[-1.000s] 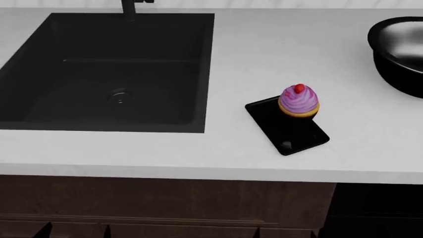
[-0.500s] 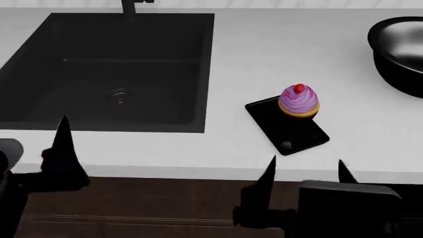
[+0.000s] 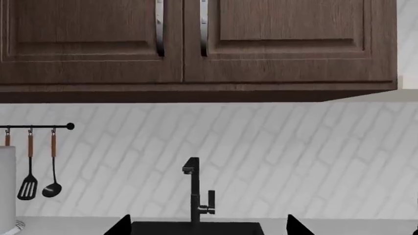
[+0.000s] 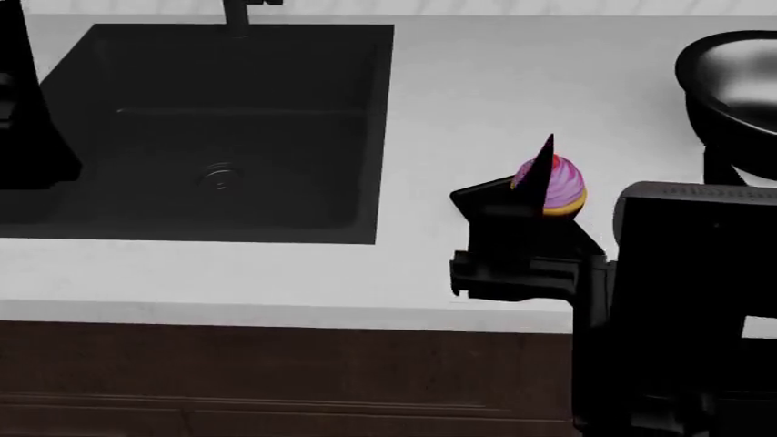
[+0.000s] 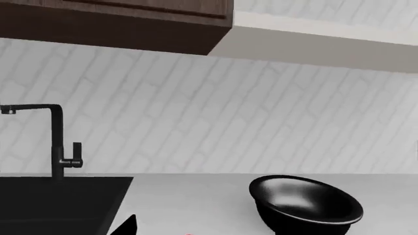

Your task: Move the fresh-baked cupcake off the tray onto the counter, and place the bowl used for mixing into the sink.

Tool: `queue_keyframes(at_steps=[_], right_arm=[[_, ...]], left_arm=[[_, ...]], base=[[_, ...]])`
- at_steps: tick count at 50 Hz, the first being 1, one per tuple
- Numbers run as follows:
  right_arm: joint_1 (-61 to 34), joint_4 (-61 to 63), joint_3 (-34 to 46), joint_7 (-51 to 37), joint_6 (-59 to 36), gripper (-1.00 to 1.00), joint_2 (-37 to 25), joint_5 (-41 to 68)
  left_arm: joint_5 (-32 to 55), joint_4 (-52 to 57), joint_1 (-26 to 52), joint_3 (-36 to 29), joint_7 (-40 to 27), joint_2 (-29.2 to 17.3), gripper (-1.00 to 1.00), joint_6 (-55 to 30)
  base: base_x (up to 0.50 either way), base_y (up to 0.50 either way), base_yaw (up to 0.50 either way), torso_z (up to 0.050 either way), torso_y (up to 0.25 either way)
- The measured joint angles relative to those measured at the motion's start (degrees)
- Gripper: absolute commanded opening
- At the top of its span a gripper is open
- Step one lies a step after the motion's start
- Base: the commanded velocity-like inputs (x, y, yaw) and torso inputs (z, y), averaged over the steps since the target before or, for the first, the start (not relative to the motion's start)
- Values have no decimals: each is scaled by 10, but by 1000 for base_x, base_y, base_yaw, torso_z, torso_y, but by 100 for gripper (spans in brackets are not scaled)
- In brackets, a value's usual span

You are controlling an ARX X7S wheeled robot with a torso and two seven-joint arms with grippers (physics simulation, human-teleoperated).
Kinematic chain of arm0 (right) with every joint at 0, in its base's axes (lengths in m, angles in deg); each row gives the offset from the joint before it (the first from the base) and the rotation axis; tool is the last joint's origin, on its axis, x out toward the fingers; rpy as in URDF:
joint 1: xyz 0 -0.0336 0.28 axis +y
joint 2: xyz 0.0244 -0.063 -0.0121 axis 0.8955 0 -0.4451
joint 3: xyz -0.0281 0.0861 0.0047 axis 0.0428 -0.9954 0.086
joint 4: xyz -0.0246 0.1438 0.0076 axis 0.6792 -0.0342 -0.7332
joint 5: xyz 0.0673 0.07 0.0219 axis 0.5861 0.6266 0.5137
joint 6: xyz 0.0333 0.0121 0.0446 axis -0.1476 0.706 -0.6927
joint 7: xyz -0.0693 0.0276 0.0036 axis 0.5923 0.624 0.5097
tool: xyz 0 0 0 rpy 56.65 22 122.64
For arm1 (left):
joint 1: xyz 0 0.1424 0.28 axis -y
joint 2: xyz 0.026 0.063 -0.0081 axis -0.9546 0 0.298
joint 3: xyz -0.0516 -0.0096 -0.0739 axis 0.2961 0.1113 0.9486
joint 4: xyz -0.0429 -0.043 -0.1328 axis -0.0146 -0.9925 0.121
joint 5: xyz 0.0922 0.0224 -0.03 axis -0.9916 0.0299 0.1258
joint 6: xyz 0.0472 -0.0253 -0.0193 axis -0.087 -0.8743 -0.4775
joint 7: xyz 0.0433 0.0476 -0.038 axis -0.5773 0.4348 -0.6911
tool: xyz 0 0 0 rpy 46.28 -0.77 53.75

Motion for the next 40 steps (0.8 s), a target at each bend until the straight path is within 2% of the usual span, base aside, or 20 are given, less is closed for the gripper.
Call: queue_keyframes(at_steps=[7, 16, 40], right_arm=[[-21, 31, -30, 12, -42, 100, 9, 21], [-45, 53, -69, 7, -80, 100, 10, 55], [-62, 63, -135, -66, -84, 100, -17, 183]], left_arm=[[43, -2, 23, 10, -36, -16, 100, 3], [59, -5, 37, 11, -50, -25, 100, 10], [98, -13, 46, -8, -73, -40, 100, 32]], base=[[0, -500, 0, 0, 0], [76, -486, 0, 0, 0], [393, -266, 0, 0, 0]])
